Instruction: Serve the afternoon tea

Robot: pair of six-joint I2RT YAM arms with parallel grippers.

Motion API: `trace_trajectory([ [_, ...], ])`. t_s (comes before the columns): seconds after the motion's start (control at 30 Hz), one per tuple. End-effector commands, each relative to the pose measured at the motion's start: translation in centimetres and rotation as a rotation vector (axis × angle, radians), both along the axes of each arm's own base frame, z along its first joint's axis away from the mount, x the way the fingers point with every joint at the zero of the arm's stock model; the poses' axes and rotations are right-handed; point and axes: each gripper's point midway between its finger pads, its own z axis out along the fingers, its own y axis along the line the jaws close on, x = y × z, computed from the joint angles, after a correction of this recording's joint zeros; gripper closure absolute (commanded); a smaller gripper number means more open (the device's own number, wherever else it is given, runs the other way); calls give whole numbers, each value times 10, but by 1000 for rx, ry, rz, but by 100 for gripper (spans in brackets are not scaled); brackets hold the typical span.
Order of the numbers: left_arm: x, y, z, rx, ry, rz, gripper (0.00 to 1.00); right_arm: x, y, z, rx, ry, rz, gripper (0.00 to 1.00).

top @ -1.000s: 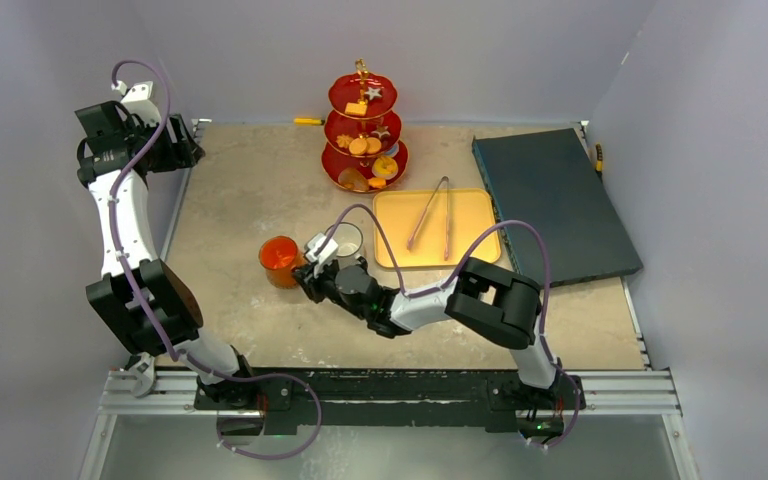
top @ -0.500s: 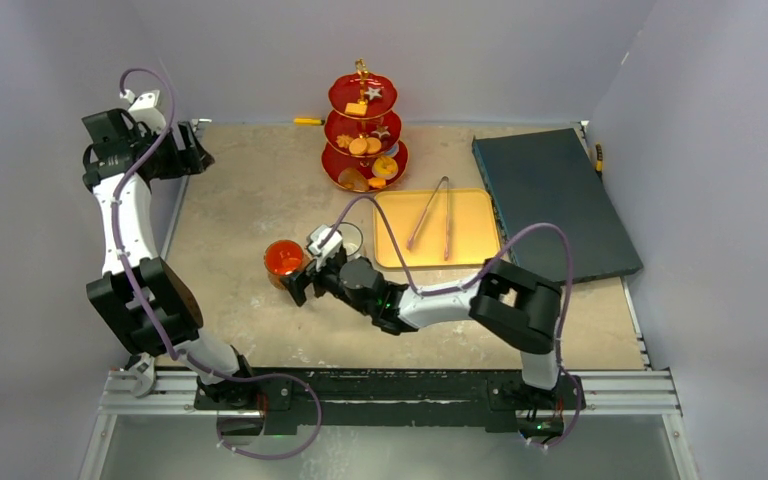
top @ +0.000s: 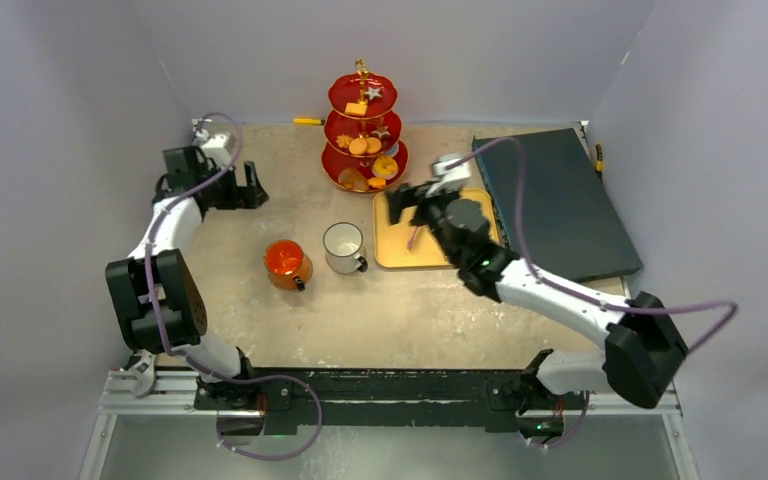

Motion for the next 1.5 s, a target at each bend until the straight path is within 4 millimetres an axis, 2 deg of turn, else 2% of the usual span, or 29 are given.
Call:
trace_trajectory([
  [0.0,13,-16,-14,65,-114,-6,3,32,-113,-45,-55,134,-316,2],
  [0.13,8,-37,-34,66,-152,-25,1,49,-217,-71,-16,204,-569,2],
  [0.27,-1,-54,-45,51,-182,-30,1,55,-298,-97,-18,254,-807,2],
  [0.37,-10,-61,-56,55,-216,-24,1,53,-337,-112,-43,228,-970,2],
  [0.5,-18,-61,-69,69,-251,-9,1,52,-365,-129,-129,195,-1080,2],
  [0.63,-26,-57,-86,88,-292,13,1,54,-369,-137,-150,159,-1063,2],
  [0.73,-27,-52,-91,91,-314,52,1,55,-369,-145,-158,146,-1056,2],
  [0.97,-22,-47,-74,94,-431,100,1,72,-355,-140,-143,55,-966,2],
  [1.07,-20,-37,-71,125,-451,149,1,78,-350,-142,-149,20,-927,2],
  [1.13,-27,-34,-61,147,-546,160,1,77,-349,-141,-163,2,-917,2],
  [1.2,-41,-40,-65,151,-608,133,1,77,-345,-144,-145,20,-895,2],
  [1.27,-50,-47,-61,141,-675,103,1,72,-347,-132,-158,-55,-897,2],
  [1.37,-47,-43,-70,157,-616,111,1,66,-339,-133,-170,-82,-841,2],
  [1.4,-43,-43,-69,145,-620,117,1,63,-328,-146,-162,-54,-777,2],
  [1.47,-39,-43,-73,157,-595,108,1,54,-333,-130,-187,-165,-823,2],
])
